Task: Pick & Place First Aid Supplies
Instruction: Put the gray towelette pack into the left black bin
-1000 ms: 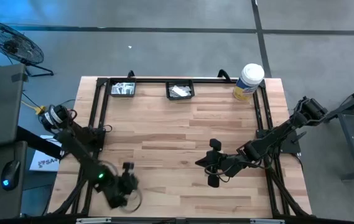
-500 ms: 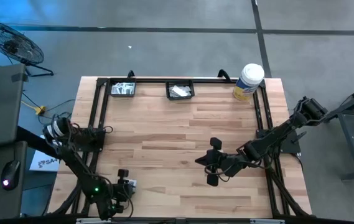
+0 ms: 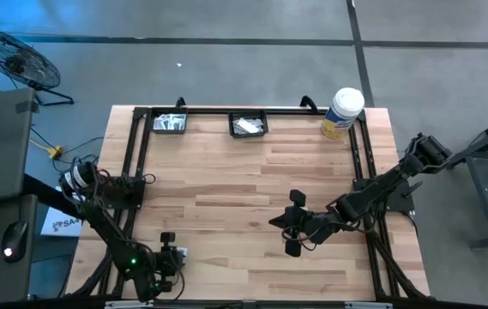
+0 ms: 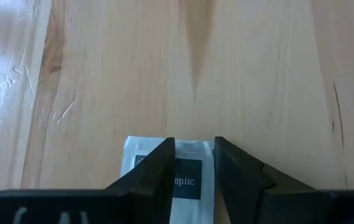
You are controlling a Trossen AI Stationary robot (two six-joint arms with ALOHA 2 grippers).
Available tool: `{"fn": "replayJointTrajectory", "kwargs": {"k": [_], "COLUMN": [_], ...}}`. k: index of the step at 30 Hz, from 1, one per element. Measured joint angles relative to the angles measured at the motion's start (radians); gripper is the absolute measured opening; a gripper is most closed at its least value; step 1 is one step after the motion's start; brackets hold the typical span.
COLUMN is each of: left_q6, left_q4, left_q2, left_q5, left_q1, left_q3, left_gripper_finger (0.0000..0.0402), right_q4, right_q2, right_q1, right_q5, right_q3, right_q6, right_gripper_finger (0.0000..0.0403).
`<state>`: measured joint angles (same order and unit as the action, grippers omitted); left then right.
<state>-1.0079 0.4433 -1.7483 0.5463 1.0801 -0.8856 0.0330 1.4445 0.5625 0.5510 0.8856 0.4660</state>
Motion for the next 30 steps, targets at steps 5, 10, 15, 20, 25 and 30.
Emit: {"fn": "replayJointTrajectory", "kwargs": {"k": [5,10,15,20,25,30], "left_q6": [-0.01,-0.007,-0.015,-0.019,-0.018,0.031], "left_q4": [-0.002,0.013,0.021,0.027,0.037,0.048], "left_q2": [0.001,-0.001,-0.002,0.014,0.079,0.15], "left_q5": [-0.011,0.037,0.069,0.097,0.164,0.236], "left_q1": [0.0,0.002,0.001,0.0,0.0,-0.001], "left_q3": [0.0,0.002,0.005,0.006,0.006,0.006], "left_gripper_finger": [0.0083,0.0029,0.0006,0.0001,0.0001,0.0], "right_q4": [0.0,0.0,0.0,0.0,0.0,0.0], "right_q2": [0.0,0.0,0.0,0.0,0.0,0.0], "right_q1": [0.0,0.0,0.0,0.001,0.001,0.001], "right_q5": [0.0,0.0,-0.006,-0.006,-0.002,-0.001], "right_q3": [0.0,0.0,0.0,0.0,0.0,0.0], "right_q6": [0.0,0.0,0.005,0.024,0.031,0.031], "right_gripper_finger": [0.0003,0.0002,0.0005,0.0001,0.0004,0.0001]}}
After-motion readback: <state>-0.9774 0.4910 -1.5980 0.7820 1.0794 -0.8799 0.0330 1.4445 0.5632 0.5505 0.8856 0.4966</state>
